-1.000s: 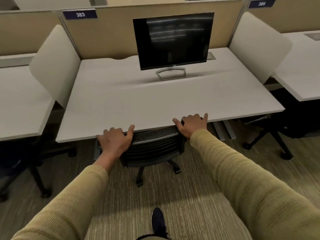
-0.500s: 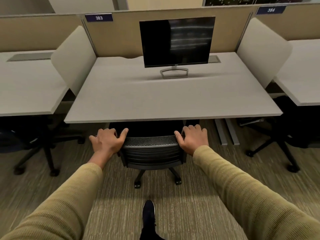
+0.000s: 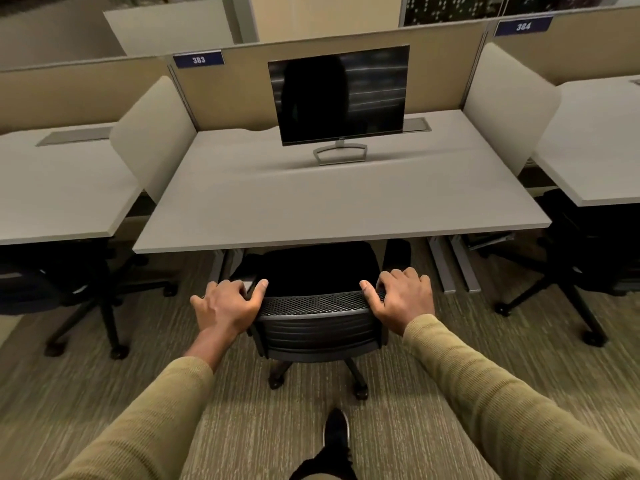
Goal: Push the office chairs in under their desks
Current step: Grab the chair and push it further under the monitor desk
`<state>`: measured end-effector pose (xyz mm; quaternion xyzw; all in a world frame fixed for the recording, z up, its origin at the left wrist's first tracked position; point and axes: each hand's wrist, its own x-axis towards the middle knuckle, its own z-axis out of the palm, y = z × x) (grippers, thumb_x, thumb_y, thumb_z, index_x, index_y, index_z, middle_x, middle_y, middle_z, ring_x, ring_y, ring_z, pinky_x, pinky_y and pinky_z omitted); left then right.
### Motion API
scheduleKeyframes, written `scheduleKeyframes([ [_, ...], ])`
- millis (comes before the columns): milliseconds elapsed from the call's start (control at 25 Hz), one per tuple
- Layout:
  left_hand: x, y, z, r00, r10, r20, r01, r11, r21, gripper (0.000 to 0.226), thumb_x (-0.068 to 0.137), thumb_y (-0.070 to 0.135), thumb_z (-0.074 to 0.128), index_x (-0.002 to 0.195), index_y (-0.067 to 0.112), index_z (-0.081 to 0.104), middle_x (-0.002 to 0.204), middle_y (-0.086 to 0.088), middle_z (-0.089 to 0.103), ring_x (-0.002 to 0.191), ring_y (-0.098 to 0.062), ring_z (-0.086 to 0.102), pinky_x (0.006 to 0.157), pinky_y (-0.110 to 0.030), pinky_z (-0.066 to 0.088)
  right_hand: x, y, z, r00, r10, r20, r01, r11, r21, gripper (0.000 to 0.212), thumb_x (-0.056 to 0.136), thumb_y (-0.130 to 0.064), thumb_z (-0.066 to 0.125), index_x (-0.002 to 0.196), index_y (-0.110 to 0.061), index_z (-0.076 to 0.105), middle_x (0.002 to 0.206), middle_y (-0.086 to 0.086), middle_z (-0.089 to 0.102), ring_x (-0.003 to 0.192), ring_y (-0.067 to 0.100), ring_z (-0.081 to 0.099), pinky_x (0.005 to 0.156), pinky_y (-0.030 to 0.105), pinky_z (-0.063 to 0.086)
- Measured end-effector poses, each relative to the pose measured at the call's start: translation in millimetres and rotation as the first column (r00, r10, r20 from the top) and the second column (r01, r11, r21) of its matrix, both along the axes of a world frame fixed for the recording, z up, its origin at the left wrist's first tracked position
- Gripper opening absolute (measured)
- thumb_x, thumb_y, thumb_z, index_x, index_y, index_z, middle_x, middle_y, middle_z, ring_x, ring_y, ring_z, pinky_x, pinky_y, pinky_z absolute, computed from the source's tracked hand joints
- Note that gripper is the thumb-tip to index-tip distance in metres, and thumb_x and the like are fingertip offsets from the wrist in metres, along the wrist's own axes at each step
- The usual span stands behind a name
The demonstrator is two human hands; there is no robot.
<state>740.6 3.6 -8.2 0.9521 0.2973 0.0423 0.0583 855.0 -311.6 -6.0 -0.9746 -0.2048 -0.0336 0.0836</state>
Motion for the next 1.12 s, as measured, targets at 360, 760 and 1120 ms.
scheduleKeyframes([
  [360,34,-5,-3,0.999,-0.020,0.041,0.019,1.000,0.013,0.076,0.081,0.087,0.021,0.059,0.025,0.060,0.065,0.009,0.057,0.085,-0.019,0.051,0.080,-0.045,0.029,28,-9,-3,0.999,-0.036,0.007,0.035,0.999,0.037,0.066,0.088,-0.074,0.013,0.084,-0.027,0.059,0.085,-0.006,0.063,0.090,0.019,0.053,0.080,0.040,0.038],
  [760,94,1,-4,0.997,-0.032,0.069,0.033,0.999,-0.004,0.079,0.084,0.085,0.018,0.057,0.024,0.060,0.062,0.009,0.056,0.081,-0.020,0.054,0.081,-0.046,0.031,90,-2,3,0.999,-0.028,0.023,0.028,0.999,-0.022,0.068,0.084,-0.075,0.011,0.084,-0.027,0.058,0.085,-0.006,0.062,0.092,0.021,0.052,0.081,0.040,0.036],
  [1120,166,18,-9,0.997,-0.063,0.042,0.064,0.998,-0.018,0.078,0.084,0.082,0.016,0.058,0.023,0.058,0.061,0.008,0.057,0.082,-0.024,0.058,0.081,-0.048,0.036,155,14,-1,0.998,-0.033,0.059,0.037,0.997,-0.072,0.068,0.087,-0.073,0.015,0.086,-0.023,0.062,0.086,-0.002,0.066,0.089,0.024,0.055,0.074,0.038,0.033],
])
